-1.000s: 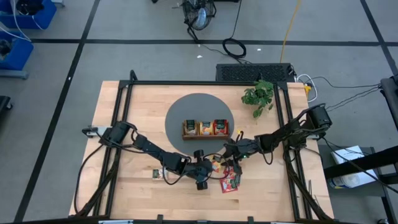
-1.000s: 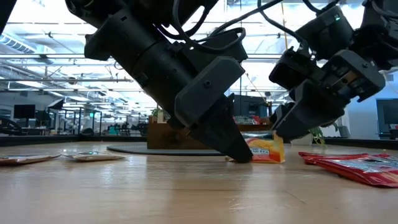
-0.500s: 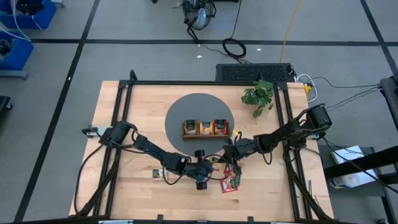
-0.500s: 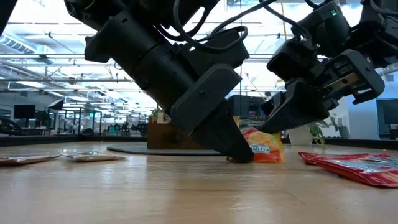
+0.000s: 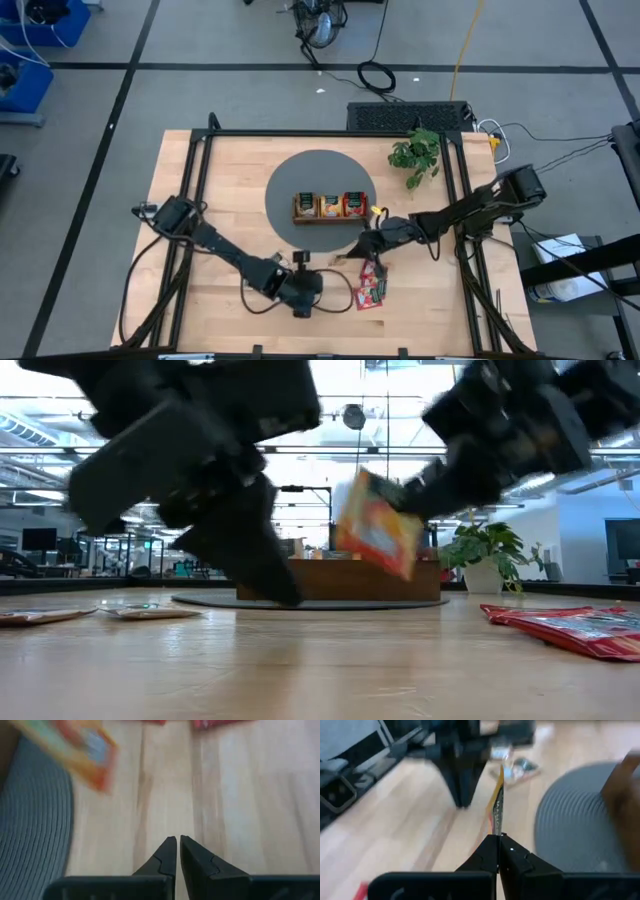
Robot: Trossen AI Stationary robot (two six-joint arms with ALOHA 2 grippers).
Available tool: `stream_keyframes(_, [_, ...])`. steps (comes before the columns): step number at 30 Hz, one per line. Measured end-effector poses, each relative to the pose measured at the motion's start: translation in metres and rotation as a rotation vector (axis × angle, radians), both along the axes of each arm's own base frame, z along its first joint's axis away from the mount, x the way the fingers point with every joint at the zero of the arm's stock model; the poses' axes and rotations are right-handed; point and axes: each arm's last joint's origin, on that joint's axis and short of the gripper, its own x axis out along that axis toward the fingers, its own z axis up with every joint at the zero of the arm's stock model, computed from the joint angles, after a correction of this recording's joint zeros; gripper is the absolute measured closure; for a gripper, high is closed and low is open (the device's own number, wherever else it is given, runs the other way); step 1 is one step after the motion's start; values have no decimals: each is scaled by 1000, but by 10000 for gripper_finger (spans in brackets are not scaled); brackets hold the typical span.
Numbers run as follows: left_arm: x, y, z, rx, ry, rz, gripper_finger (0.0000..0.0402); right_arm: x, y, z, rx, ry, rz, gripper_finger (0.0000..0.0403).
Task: Pick & Place Tea
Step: Put the yellow tea bag into the middle section of the wooden organizer
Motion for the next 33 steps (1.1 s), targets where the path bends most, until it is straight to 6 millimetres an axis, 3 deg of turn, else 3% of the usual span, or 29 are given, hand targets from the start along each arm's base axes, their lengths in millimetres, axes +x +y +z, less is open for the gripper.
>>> stream_keyframes(9, [-17,-20,-2,44,-4,44,371,44,-30,63,-379,136,-195,403])
stream_keyframes(14, [-21,-26,-2,33,-4,41,371,52,-53,74,-447,118,-244,403])
stream_keyframes(21, [-24,-29,-2,37,-14,71,371,47,-83,69,-420,199,-289,403])
stream_keyframes(27, [-23,-28,0,29,-32,103,371,47,-91,65,-387,220,-265,403])
stream_keyframes(33, [-24,-29,0,24,-32,107,371,52,-97,42,-363,298,-233,403])
